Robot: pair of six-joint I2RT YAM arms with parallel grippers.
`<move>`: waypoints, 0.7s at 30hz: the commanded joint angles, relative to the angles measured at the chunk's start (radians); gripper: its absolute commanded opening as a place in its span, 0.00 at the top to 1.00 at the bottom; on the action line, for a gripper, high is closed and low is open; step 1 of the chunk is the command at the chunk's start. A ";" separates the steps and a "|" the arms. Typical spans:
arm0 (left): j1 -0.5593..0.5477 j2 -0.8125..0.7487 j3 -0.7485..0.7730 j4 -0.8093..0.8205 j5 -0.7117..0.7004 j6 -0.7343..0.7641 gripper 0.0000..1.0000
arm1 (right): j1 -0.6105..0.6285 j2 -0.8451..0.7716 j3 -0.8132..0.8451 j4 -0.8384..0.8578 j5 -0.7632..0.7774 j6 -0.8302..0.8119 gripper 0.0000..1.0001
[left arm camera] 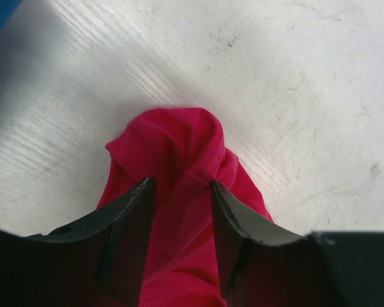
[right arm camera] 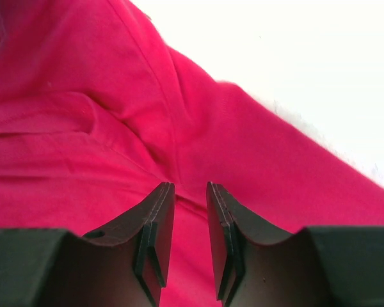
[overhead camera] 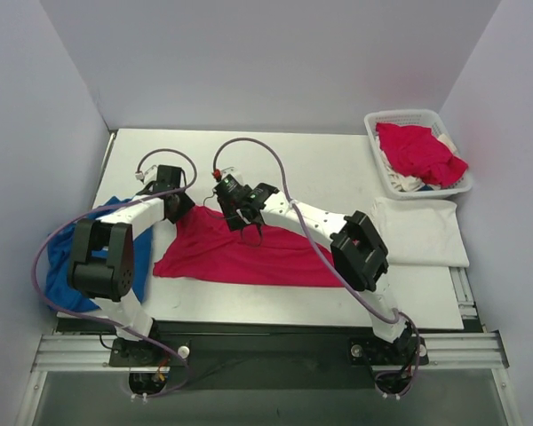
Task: Fold and stack the t-shirts
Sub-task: Fold the other side of the tshirt into a rectangle
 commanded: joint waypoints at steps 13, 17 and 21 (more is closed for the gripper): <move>0.070 0.021 0.059 0.016 -0.014 -0.009 0.80 | 0.040 0.133 0.156 0.019 -0.009 -0.084 0.70; 0.070 0.058 0.065 0.019 -0.005 -0.008 0.80 | 0.056 0.149 0.179 0.030 -0.005 -0.100 0.68; 0.075 0.092 0.073 0.010 -0.009 -0.008 0.79 | 0.071 0.151 0.187 0.041 -0.012 -0.112 0.65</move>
